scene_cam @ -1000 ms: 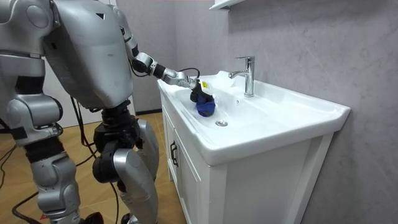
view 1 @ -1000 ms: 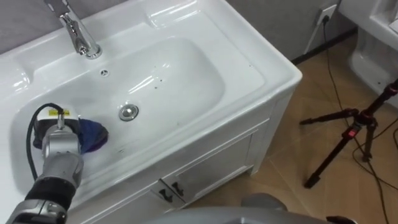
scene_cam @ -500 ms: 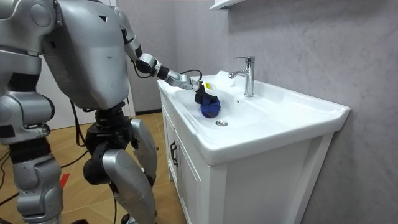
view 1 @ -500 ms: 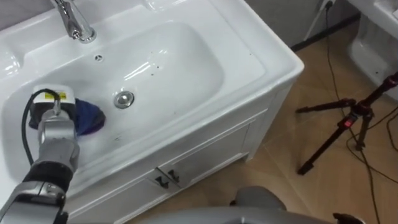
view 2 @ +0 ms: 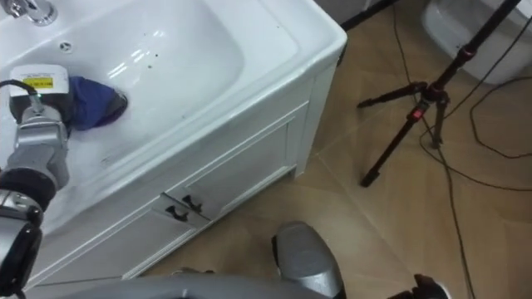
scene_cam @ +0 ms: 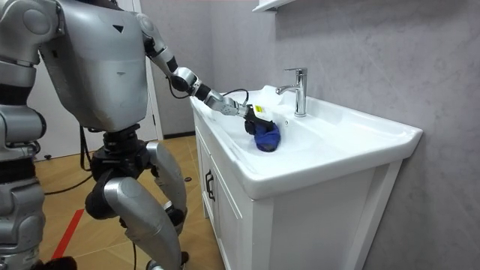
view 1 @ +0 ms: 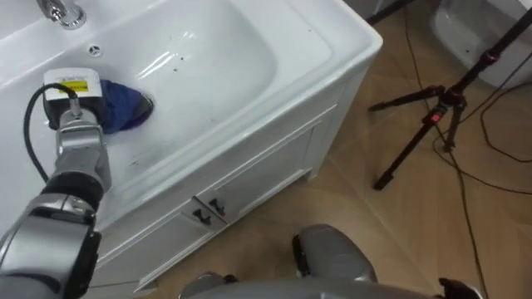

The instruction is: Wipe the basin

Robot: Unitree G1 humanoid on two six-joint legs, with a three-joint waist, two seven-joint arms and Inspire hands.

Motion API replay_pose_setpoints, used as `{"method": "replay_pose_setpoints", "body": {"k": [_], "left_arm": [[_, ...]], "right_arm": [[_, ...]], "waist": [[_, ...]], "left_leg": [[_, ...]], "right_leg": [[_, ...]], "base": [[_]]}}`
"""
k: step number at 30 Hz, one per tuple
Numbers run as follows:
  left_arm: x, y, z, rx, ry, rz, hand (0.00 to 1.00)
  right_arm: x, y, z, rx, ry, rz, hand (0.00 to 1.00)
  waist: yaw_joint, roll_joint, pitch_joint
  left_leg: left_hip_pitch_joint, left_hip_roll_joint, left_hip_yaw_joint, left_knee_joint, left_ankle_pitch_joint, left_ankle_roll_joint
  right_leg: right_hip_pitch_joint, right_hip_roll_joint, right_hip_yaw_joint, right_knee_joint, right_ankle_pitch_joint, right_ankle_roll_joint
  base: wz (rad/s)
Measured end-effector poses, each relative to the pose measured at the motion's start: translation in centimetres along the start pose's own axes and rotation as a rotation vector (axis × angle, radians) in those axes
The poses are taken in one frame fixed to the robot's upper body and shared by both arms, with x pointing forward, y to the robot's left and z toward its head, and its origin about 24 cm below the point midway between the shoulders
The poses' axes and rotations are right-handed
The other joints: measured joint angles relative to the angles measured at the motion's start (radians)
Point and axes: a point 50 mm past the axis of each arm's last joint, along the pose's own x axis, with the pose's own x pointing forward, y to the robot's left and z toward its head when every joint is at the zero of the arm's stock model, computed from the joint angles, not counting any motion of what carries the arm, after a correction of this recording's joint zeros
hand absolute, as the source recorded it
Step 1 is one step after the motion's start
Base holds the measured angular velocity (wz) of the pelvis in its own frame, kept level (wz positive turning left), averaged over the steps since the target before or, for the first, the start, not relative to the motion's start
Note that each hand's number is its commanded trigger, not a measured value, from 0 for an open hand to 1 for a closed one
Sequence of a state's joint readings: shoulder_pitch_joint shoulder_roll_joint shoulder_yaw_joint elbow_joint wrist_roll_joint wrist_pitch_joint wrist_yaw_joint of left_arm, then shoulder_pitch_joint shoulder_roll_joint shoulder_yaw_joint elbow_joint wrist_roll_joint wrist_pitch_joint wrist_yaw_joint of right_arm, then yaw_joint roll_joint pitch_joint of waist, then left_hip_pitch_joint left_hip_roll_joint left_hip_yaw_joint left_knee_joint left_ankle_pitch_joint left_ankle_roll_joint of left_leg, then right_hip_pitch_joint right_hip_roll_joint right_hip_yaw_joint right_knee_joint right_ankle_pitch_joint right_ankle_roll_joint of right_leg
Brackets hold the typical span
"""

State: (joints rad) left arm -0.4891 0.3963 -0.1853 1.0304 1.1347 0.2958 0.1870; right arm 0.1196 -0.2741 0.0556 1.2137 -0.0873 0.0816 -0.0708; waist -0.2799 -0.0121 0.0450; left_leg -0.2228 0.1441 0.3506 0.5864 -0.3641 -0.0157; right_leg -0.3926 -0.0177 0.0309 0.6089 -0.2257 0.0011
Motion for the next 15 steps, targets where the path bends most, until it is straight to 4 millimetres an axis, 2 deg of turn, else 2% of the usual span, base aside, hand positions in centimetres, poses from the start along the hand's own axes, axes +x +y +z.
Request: {"method": "replay_pose_setpoints", "body": {"k": [7, 10, 15], "left_arm": [[0.3, 0.5, 0.1, -0.094, 0.019, 0.04, 1.0], [0.4, 0.8, 0.3, -0.099, 0.016, 0.051, 1.0], [0.4, 1.2, 0.9, -0.111, 0.006, 0.065, 1.0]], "right_arm": [[0.0, 0.2, -0.1, 0.021, 0.012, 0.017, 0.0], [0.0, 0.3, 0.4, 0.027, -0.004, 0.029, 0.0], [0.0, 0.5, 0.3, 0.027, -0.008, 0.044, 0.0]], "waist": [[-0.029, -0.006, 0.0019], [-0.033, -0.005, 0.0018], [-0.041, -0.004, 0.0013]], "left_leg": [[-0.021, 0.007, 0.007, 0.023, -0.008, 0.005], [-0.029, 0.021, 0.02, 0.04, -0.017, 0.01], [-0.03, 0.02, 0.028, 0.041, -0.021, 0.012]], "right_leg": [[-0.024, 0.001, 0.001, 0.002, 0.008, 0.001], [-0.037, 0.009, 0.006, 0.003, 0.012, 0.001], [-0.041, 0.006, 0.008, 0.003, 0.015, 0.004]], "base": [[-0.02], [-0.07], [-0.05]]}}
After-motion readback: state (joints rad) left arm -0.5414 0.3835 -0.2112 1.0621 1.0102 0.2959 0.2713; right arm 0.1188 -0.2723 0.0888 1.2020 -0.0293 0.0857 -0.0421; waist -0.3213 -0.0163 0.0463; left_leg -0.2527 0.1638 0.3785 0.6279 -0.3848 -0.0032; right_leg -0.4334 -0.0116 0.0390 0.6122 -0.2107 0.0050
